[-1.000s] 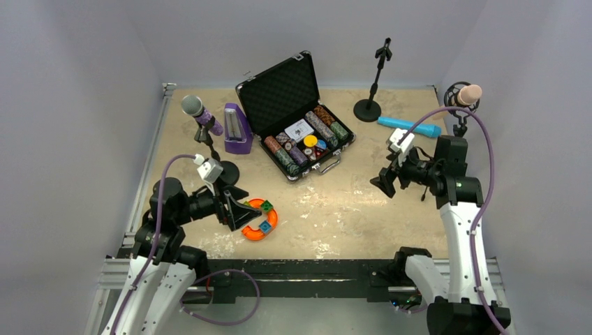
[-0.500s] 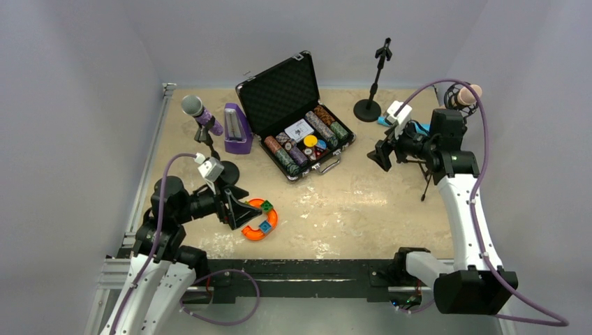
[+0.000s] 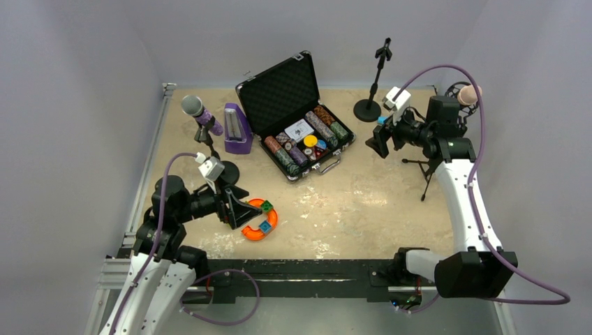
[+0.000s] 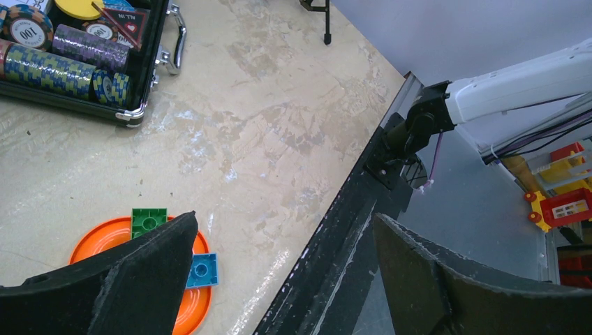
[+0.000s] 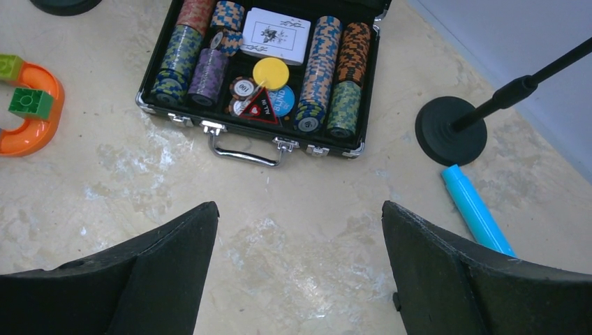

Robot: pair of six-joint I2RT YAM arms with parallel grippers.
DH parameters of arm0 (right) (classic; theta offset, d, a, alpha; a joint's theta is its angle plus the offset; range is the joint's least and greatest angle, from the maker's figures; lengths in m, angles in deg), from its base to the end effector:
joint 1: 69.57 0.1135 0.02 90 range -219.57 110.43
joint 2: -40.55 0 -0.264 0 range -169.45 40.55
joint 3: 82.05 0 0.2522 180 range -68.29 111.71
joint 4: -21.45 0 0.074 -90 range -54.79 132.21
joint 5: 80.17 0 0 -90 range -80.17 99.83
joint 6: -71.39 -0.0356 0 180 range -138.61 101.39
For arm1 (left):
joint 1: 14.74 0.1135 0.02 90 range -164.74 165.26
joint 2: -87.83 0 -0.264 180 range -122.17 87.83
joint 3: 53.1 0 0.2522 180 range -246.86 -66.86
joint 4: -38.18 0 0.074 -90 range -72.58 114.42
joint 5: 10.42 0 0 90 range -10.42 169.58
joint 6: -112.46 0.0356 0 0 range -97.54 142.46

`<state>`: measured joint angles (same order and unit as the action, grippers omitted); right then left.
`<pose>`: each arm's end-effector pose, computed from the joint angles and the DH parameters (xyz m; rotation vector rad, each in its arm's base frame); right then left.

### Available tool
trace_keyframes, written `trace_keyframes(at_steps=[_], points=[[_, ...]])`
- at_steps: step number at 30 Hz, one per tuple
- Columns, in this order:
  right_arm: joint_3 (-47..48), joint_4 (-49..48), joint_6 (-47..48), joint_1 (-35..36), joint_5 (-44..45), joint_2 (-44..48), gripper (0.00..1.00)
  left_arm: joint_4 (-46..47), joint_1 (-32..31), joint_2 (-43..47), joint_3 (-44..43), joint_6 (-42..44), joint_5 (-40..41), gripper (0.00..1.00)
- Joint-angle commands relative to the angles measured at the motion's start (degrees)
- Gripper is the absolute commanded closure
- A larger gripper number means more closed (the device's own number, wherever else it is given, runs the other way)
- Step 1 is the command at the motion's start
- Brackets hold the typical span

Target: Attach the microphones to the stand

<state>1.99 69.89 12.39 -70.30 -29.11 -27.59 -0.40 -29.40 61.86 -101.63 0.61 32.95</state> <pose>0.2502 0.0192 0.3729 -0.8899 1.8164 0.3777 0.1000 -0.0529 0.2987 0.4792 1.8675 -1.1832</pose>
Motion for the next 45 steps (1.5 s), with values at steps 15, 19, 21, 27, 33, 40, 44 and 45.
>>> trace_keyframes(at_steps=[15,19,21,27,33,40,44,45], points=[[4.3,-3.3,-2.8,2.3,2.1,-3.0,0.1,2.3,-0.1,-0.2,0.3,1.2,0.2,0.01],[4.8,-3.8,-3.4,2.6,2.8,-3.6,0.11,2.3,-0.2,-0.2,0.3,1.2,0.2,0.01],[5.2,-4.0,-3.8,2.9,3.0,-4.0,0.11,2.3,-0.1,-0.2,0.3,1.2,0.2,0.01],[6.9,-5.3,-5.5,3.6,4.4,-5.7,0.11,2.2,-0.2,-0.2,0.3,1.2,0.2,0.01],[9.0,-5.9,-6.4,4.2,5.6,-7.8,0.11,2.2,-0.1,-0.1,0.3,1.3,0.3,0.01],[11.5,-7.3,-7.9,4.7,6.9,-10.3,0.11,2.2,-0.2,-0.2,0.3,1.4,0.4,0.01],[12.8,-9.7,-10.6,4.9,8.9,-12.2,0.12,2.1,-0.2,-0.3,0.2,1.4,0.3,0.01],[13.2,-10.4,-11.6,4.9,9.5,-12.7,0.12,2.1,-0.2,-0.3,0.3,1.4,0.3,0.01]])
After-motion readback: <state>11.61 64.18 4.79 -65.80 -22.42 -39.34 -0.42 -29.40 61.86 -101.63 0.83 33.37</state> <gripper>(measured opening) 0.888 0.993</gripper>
